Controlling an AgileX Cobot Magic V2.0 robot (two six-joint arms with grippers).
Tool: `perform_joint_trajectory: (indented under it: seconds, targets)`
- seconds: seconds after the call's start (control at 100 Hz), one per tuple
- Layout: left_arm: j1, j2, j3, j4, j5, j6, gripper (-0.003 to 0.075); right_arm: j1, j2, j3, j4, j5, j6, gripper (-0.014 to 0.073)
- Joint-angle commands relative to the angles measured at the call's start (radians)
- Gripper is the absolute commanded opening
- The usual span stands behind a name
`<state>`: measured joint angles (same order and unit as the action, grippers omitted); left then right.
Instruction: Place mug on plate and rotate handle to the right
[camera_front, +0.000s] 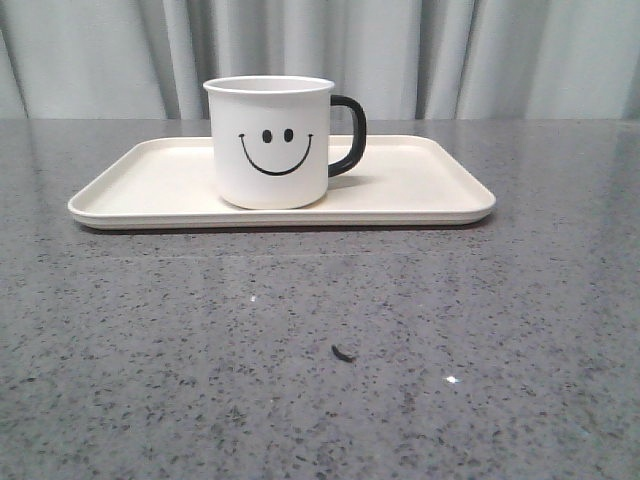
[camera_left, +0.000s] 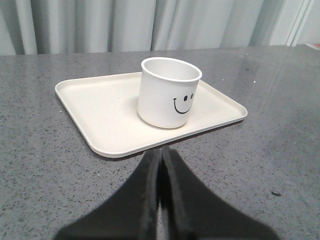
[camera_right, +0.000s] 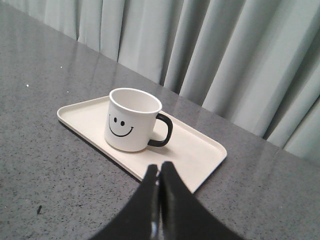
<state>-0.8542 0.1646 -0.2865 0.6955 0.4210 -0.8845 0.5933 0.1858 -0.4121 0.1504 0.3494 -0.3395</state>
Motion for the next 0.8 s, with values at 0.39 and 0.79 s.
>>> perform_joint_trajectory:
  seconds: [0.39, 0.79]
  targets:
    - [-0.006, -0.05, -0.007, 0.011, -0.078, -0.004, -0.0019, -0.006, -0.07, 0.01, 0.006, -0.111, 0.003, -0.0069]
    - [-0.006, -0.05, -0.007, 0.011, -0.078, -0.004, -0.0019, -0.006, -0.07, 0.01, 0.006, -0.111, 0.003, -0.0069]
